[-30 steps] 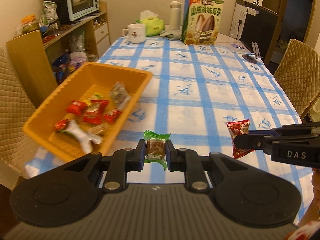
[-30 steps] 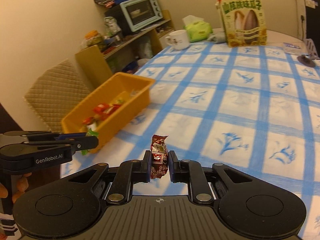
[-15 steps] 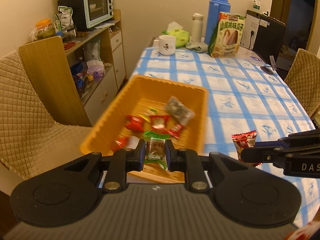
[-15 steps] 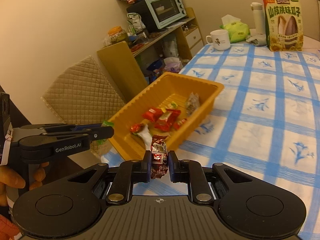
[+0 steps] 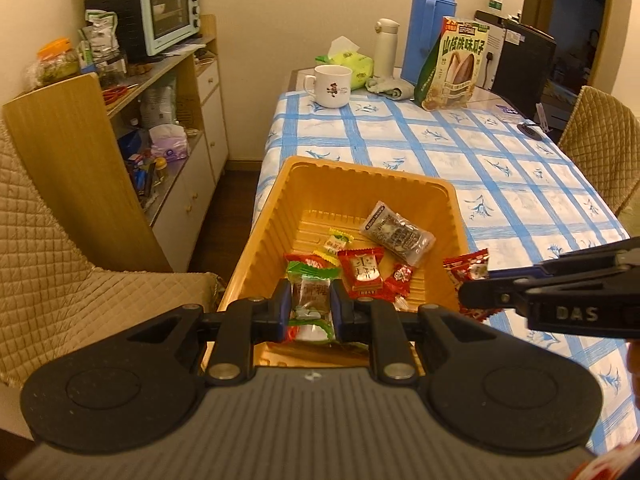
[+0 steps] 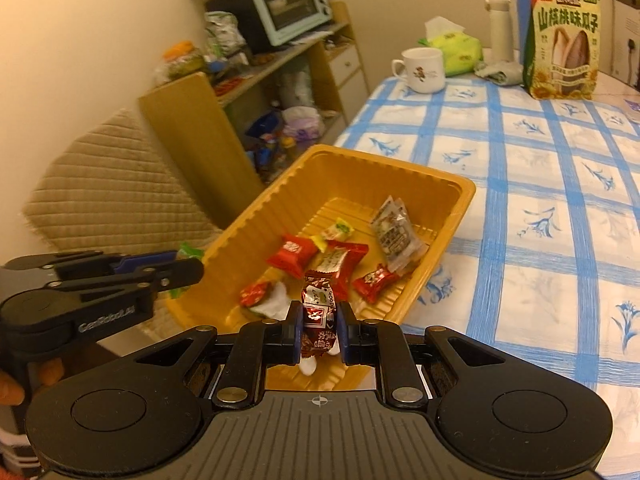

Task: Organize snacks
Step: 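Open both tools to drop the snacks into the orange tray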

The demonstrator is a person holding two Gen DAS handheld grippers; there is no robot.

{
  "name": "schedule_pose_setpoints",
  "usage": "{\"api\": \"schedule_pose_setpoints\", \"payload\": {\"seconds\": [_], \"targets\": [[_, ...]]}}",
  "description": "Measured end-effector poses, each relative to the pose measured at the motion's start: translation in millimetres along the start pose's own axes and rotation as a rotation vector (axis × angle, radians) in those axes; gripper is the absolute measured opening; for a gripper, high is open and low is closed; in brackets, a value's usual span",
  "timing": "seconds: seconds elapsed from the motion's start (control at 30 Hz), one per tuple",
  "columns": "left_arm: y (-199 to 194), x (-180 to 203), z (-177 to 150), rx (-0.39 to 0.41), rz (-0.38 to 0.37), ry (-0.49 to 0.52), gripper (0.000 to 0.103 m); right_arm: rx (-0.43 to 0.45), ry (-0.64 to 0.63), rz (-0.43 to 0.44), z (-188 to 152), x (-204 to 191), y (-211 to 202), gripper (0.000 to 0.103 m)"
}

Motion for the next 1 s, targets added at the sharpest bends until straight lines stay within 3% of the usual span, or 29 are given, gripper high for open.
{"api": "schedule_pose_setpoints", "payload": {"seconds": [0.37, 1.0], "targets": [[25.0, -3.5, 12.7, -0.015, -0.075, 0.029, 0.018, 0.006, 0.042, -0.122, 15.8, 6.1, 33.8, 0.018], [47.2, 2.0, 22.2, -0.028, -0.128, 0.045, 0.018, 0.031, 0.077, -0.124, 24.7, 11.8, 33.6, 0.019]]}}
Point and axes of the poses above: each gripper's, at about its wrist camera, not at the fingertips, and y roughly the way its jaws point, x to its right, z to its top, the point moved 8 cm from there along y, roughly the way its jaws point, and after that the axes turned 10 degrees about -z, right-handed, at the moved point
